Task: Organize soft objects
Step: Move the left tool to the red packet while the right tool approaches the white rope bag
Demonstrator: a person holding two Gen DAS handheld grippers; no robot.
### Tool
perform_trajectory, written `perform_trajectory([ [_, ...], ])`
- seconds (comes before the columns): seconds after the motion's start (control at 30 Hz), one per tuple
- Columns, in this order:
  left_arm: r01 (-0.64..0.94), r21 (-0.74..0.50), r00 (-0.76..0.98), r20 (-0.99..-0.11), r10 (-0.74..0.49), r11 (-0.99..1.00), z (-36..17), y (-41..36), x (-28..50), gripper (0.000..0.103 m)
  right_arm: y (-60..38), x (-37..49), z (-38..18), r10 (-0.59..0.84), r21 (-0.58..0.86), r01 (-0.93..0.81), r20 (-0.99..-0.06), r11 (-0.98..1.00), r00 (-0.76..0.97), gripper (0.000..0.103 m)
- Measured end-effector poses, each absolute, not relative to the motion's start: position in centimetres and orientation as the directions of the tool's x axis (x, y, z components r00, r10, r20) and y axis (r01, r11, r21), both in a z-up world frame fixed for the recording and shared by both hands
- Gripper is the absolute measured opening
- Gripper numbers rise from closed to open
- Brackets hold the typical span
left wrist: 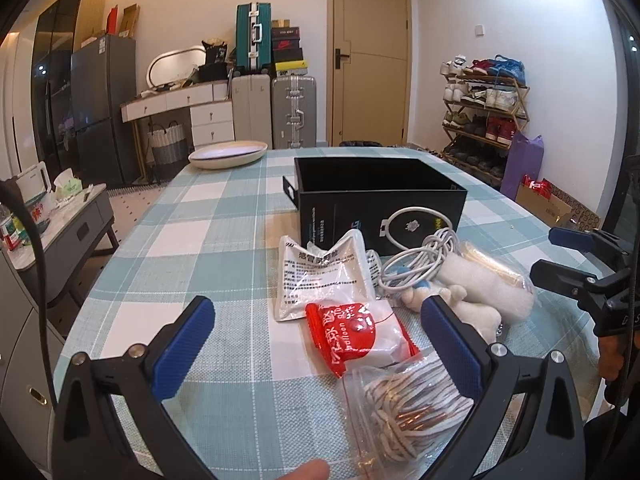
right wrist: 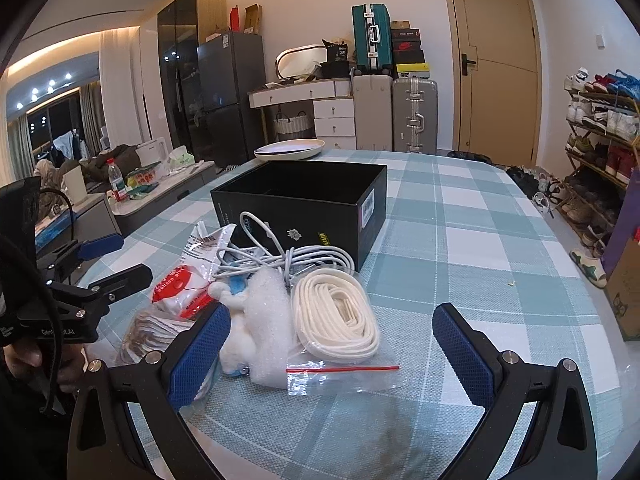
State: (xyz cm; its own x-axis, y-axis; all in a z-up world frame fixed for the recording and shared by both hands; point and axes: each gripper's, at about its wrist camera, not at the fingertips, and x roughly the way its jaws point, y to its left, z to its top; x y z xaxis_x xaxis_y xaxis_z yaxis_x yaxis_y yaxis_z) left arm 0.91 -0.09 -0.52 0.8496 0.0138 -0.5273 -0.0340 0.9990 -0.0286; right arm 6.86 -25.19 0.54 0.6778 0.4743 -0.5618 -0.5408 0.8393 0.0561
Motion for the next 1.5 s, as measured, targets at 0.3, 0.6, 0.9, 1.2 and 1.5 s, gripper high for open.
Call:
perform_trajectory([
  [0.3,0.006,0.030,0.828,-0.561,0.012,1.000,-0.6,-1.0,2.2,0.103,-25.0,9.0,0.3,0.439,0.055,-0.521,-0.618,0.852,0.652,0.103],
  [0.6,0.016,0.037,0.780,-0.626,0.010,0.999,-1.3,-1.1,3.5,0.103,-25.0,11.2,-1.1,0.414,0.081,-0.501,-0.686,0.861,0.599,0.100],
  [0.9,0.015,0.049,0.731,-0.682,0.022,0.999,-2.1,-1.3,4.4,0.102,-24.0,13.0,-2.3,0.358,0.043,-0.494,-0.742,0.869,0.566,0.095],
  [1.2,0.065,0.006,0.716,-0.697,-0.042,0.998,-2.1,-1.6,4.2,0.101,-24.0,13.5,-2.5,0.377,0.057,-0.517,-0.753,0.854,0.540,0.092],
  [1.5,0.049,0.021,0.684,-0.729,-0.018,0.999,-2.4,-1.5,4.8,0.100,-24.4,13.7,-2.6,0.371,0.053,-0.526,-0.770,0.849,0.520,0.089],
])
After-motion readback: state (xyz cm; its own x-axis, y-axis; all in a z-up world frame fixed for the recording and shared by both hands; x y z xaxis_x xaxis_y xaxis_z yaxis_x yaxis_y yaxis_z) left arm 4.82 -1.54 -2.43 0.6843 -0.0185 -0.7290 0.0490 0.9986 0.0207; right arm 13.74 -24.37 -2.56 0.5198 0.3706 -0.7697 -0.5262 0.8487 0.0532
